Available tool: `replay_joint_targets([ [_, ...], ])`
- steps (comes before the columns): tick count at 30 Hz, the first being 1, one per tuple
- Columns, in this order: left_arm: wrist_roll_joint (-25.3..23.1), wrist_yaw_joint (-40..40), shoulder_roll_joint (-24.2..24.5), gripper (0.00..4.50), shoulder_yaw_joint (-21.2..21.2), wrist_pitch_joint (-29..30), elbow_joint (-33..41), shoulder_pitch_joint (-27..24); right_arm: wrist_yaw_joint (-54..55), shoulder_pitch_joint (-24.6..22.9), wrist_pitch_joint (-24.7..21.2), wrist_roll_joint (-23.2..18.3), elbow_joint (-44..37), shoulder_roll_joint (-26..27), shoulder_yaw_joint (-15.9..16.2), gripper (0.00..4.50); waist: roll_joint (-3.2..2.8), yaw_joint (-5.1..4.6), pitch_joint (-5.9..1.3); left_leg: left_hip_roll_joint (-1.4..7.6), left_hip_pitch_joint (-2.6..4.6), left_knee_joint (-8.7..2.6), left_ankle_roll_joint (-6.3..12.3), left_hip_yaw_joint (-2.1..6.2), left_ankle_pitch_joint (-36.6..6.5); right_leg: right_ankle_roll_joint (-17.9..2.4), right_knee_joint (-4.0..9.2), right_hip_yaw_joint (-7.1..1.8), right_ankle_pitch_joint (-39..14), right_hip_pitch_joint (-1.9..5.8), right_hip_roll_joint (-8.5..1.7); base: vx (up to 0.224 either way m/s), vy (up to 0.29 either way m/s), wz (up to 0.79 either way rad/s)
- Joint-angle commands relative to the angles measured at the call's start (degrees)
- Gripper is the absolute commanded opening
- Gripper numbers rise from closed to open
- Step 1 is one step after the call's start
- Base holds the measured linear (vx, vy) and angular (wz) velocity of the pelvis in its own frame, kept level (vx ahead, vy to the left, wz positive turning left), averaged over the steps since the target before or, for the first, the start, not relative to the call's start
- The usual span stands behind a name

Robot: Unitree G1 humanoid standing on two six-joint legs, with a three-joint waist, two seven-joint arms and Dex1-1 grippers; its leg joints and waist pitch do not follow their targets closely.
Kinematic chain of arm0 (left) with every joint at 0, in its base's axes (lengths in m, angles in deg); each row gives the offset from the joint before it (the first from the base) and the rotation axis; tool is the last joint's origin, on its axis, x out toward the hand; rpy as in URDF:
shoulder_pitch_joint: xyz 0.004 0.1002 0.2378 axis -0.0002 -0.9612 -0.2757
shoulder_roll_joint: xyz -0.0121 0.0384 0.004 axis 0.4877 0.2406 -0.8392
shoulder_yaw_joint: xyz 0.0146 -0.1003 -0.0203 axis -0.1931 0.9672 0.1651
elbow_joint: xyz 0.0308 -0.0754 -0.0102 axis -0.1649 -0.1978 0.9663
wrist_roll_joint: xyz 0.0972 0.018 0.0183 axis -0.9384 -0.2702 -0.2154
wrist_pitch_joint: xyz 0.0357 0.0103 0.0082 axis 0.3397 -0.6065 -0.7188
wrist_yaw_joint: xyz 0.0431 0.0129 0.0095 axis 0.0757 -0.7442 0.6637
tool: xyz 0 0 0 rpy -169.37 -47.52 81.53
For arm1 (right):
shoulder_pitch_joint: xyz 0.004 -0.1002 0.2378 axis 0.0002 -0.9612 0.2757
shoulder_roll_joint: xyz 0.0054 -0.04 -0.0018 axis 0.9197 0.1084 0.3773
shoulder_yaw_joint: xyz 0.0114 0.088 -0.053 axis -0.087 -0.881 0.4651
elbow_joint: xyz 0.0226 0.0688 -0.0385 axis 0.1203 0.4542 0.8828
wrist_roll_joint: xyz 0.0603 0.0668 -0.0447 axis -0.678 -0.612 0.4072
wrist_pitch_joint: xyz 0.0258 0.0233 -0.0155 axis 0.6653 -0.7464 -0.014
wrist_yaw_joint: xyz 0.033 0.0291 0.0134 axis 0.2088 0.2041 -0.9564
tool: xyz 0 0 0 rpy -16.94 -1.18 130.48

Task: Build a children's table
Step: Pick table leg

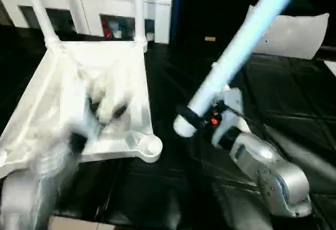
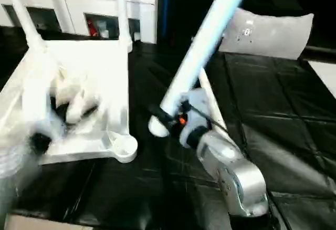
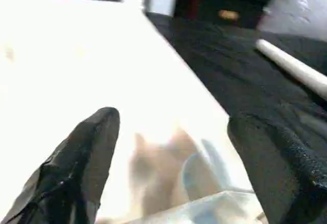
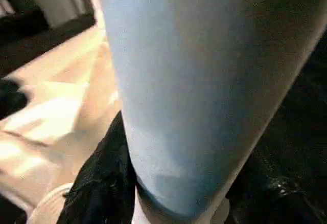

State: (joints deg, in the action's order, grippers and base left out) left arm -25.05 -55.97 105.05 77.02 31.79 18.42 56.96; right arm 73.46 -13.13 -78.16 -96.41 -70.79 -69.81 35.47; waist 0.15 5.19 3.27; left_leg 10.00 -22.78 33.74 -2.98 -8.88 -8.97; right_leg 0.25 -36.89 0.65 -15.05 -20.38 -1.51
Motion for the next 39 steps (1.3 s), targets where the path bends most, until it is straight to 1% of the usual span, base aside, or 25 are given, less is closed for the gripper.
replay_joint_targets([
  [1,-1.66,-1.75,-1.81,4.15,0.93,-4.34,3.37,-1.25,-0.67,0.2,1.3,-0.65,-2.98,-0.17,-0.51,1.89,-0.94,-0.09,-2.77,3.01,2.01,-4.45,-5.52,1.21,-16.97,-4.62,5.32,-2.51,-4.58,0.29,-4.95,0.0,0.0,0.0],
  [2,-5.83,-7.12,-3.46,4.15,1.22,-4.64,4.06,-2.92,2.65,-0.47,3.23,1.37,-3.28,1.14,-1.46,1.89,-0.8,-0.24,-2.67,3.18,1.72,-4.59,-5.08,1.28,-16.95,-4.48,5.17,-2.53,-4.04,0.34,-5.01,0.0,0.0,0.0],
  [3,-4.4,-8.0,-3.55,4.15,1.53,-1.62,4.89,-3.36,3.38,-0.76,1.16,0.03,-3.33,1.94,-2.19,1.89,-0.64,-0.28,-2.49,2.88,1.78,-4.49,-4.84,1.18,-17.47,-3.8,5.42,-2.53,-5.52,0.1,-4.93,0.0,0.0,0.0],
  [4,-3.55,-8.27,-3.55,4.15,1.67,-0.14,5.31,-3.57,3.56,-0.89,0.11,-0.72,-3.34,2.27,-2.5,1.89,-0.66,-0.35,-2.59,2.72,1.97,-4.35,-4.97,1.17,-17.62,-3.68,5.12,-2.55,-6.16,0.06,-4.84,0.0,0.0,0.0],
  [5,-2.29,-7.87,-3.41,4.15,1.74,1.02,5.72,-3.73,3.05,-0.93,-0.87,-1.67,-3.3,2.3,-2.58,1.89,-0.7,-0.41,-2.5,2.51,1.93,-4.34,-4.97,1.28,-18.1,-3.4,5.33,-2.5,-8.53,-0.02,-4.82,0.0,0.0,0.0],
  [6,-2.06,-5.62,-1.92,4.15,0.39,0.69,6.17,-4.22,1.36,-1.66,-0.47,-2.13,-2.92,1.95,-1.81,1.89,-0.77,-0.37,-2.29,2.52,1.96,-4.39,-5.18,1.35,-19.16,-2.77,5.69,-2.6,-11.05,-0.35,-4.81,0.0,0.0,0.0],
  [7,-2.46,-4.97,-1.65,4.15,-0.18,-0.13,6.2,-4.45,1.16,-2.02,-0.4,-1.97,-2.8,1.9,-1.47,1.89,-0.75,-0.42,-2.22,2.52,1.87,-4.51,-5.24,1.38,-19.54,-2.5,5.83,-2.64,-12.06,-0.4,-4.83,0.0,0.0,0.0],
  [8,-4.48,-4.31,-1.73,4.15,-1.42,-2.73,6.2,-5.11,0.91,-3.06,-0.01,-1.3,-2.46,1.9,-0.54,1.89,-0.96,-0.38,-2.02,2.64,1.95,-4.69,-5.47,1.43,-21.23,-1.99,6.19,-2.72,-13.92,-0.71,-4.84,0.0,0.0,0.0],
  [9,-6.09,-4.06,-1.43,4.15,-2.46,-3.36,5.86,-4.99,-0.12,-3.88,1.38,-0.78,-2.31,1.69,0.51,1.89,-0.89,-0.36,-1.93,2.77,1.96,-4.76,-5.52,1.49,-21.82,-1.78,6.22,-2.76,-14.28,-0.78,-4.93,0.0,0.0,0.0],
  [13,-7.79,-4.45,-1.74,4.15,-2.83,-2.54,4.84,-4.56,-0.65,-4.51,1.91,0.13,-1.82,1.25,1.89,1.89,-0.9,-0.45,-1.99,2.7,1.86,-4.8,-5.63,1.58,-21.79,-2.15,5.97,-2.75,-12.79,-0.8,-4.94,0.0,0.0,0.0],
  [14,-7.19,-5.52,-2.65,4.15,-1.9,-1.84,4.36,-3.83,-0.32,-4.52,1.89,0.08,-1.76,1.66,1.91,1.89,-0.72,-0.45,-2.03,2.67,1.83,-4.69,-5.46,1.48,-20.72,-2.48,5.81,-2.78,-11.52,-0.73,-4.95,0.0,0.0,0.0],
  [17,-7.11,-6.43,-2.54,4.15,-1.81,-1.29,5.53,-3.25,-0.14,-4.41,1.95,-0.04,-1.55,1.77,1.62,1.89,-0.68,-0.32,-2.13,2.63,1.73,-4.63,-5.19,1.49,-19.72,-2.8,5.7,-2.71,-9.99,-0.54,-4.93,0.0,0.0,0.0],
  [19,-7.34,-6.11,-1.81,4.15,-2.61,-0.59,6.37,-3.17,0.12,-4.38,2.04,0.62,-1.13,1.66,1.54,1.89,-0.72,-0.21,-2.35,2.64,1.56,-4.53,-4.87,1.48,-17.49,-2.89,5.36,-2.59,-6.55,-0.38,-4.85,0.0,0.0,0.0],
  [21,-7.45,-5.31,-1.84,4.15,-3.09,0.1,6.83,-3.26,0.29,-4.47,2.01,0.6,-0.83,1.99,1.34,1.89,-0.84,-0.27,-2.25,2.6,1.52,-4.53,-4.94,1.45,-17.26,-2.9,5.29,-2.55,-5.96,-0.39,-4.8,0.0,0.0,0.0],
  [22,-7.53,-5.17,-1.95,4.15,-3.11,-0.03,6.81,-3.29,0.36,-4.49,2.05,0.61,-0.76,2.05,1.35,1.89,-1.22,-0.23,-2.16,2.59,1.53,-4.54,-5.02,1.51,-17.41,-2.89,5.31,-2.58,-5.89,-0.51,-4.83,0.0,0.0,0.0],
  [23,-7.29,-4.93,-2.37,4.15,-3.09,-0.21,6.76,-3.41,0.66,-4.55,2.17,0.87,-0.61,2.07,1.43,1.89,-1.09,-0.32,-2.12,2.62,1.59,-4.57,-5.11,1.48,-17.92,-2.85,5.42,-2.57,-6.2,-0.54,-4.75,0.0,0.0,0.0],
  [24,-7.04,-4.79,-3.01,4.15,-3.41,0.06,6.87,-3.54,1.05,-4.65,2.18,1.38,-0.51,1.85,1.66,1.89,-1.32,-0.37,-1.81,2.63,1.66,-4.7,-5.58,1.49,-19.68,-2.88,5.65,-2.62,-7.66,-0.7,-4.77,0.0,0.0,0.0],
  [25,-7.21,-4.9,-3.29,4.15,-3.99,0.35,7.03,-3.54,1.14,-4.82,2.14,1.59,-0.6,1.65,1.78,1.89,-1.1,-0.38,-1.8,2.64,1.74,-4.67,-5.6,1.48,-20.05,-2.86,5.64,-2.65,-8.18,-0.66,-4.8,0.0,0.0,0.0],
  [29,-7.1,-5.67,-4.05,4.15,-5.34,1.01,7.3,-3.47,1.34,-6.25,1.67,1.02,-1.88,1.81,1.22,1.89,-1.02,-0.29,-1.78,2.67,1.61,-4.68,-5.02,1.46,-19.07,-2.64,5.69,-2.75,-8.45,-0.56,-4.91,0.0,0.0,0.0],
  [30,-7.23,-5.89,-4.33,4.15,-5.43,1.08,7.23,-3.62,1.52,-6.59,1.97,1.62,-2.06,1.58,1.2,1.89,-0.8,-0.31,-1.98,2.67,1.53,-4.61,-4.92,1.46,-18.31,-2.71,5.58,-2.69,-7.75,-0.32,-4.91,0.0,0.0,0.0],
  [32,-7.43,-5.99,-4.81,4.15,-5.52,1.15,7.33,-3.81,1.76,-6.8,2.06,1.63,-2.23,1.53,0.57,1.89,-0.89,-0.33,-1.91,2.64,1.47,-4.63,-4.9,1.46,-17.83,-2.64,5.58,-2.64,-7.26,-0.37,-4.83,0.0,0.0,0.0],
  [34,-7.41,-5.82,-5.39,4.15,-5.22,1.24,7.6,-3.86,1.42,-6.65,1.75,-0.45,-2.44,2.38,-0.88,1.89,-0.93,-0.34,-1.99,2.62,1.53,-4.54,-4.77,1.41,-18.15,-2.7,5.63,-2.69,-7.7,-0.38,-4.91,0.0,0.0,0.0],
  [35,-7.39,-5.8,-5.39,4.15,-5.18,1.26,7.59,-3.89,1.24,-6.62,1.9,-0.71,-2.46,2.47,-0.98,1.89,-1.17,-0.33,-1.99,2.62,1.57,-4.57,-4.82,1.45,-18.55,-2.74,5.64,-2.69,-8.16,-0.44,-4.91,0.0,0.0,0.0],
  [37,-7.59,-5.96,-5.28,4.15,-5.13,1.33,7.5,-3.92,0.92,-6.43,1.68,-0.87,-2.61,1.98,-1.1,1.89,-1.33,-0.36,-1.87,2.61,1.54,-4.6,-4.95,1.5,-19.49,-2.54,5.84,-2.75,-9.11,-0.5,-4.95,0.0,0.0,0.0],
  [39,-7.72,-6.1,-5.26,4.15,-5.17,1.4,7.55,-3.92,0.81,-6.44,1.53,-0.96,-2.76,1.73,-1.19,1.89,-0.94,-0.04,-1.92,2.17,0.83,-4.17,-2.55,0.97,-18.25,-2.94,6.32,-3.6,-10.38,0.05,-6.19,0.0,0.0,0.0],
])
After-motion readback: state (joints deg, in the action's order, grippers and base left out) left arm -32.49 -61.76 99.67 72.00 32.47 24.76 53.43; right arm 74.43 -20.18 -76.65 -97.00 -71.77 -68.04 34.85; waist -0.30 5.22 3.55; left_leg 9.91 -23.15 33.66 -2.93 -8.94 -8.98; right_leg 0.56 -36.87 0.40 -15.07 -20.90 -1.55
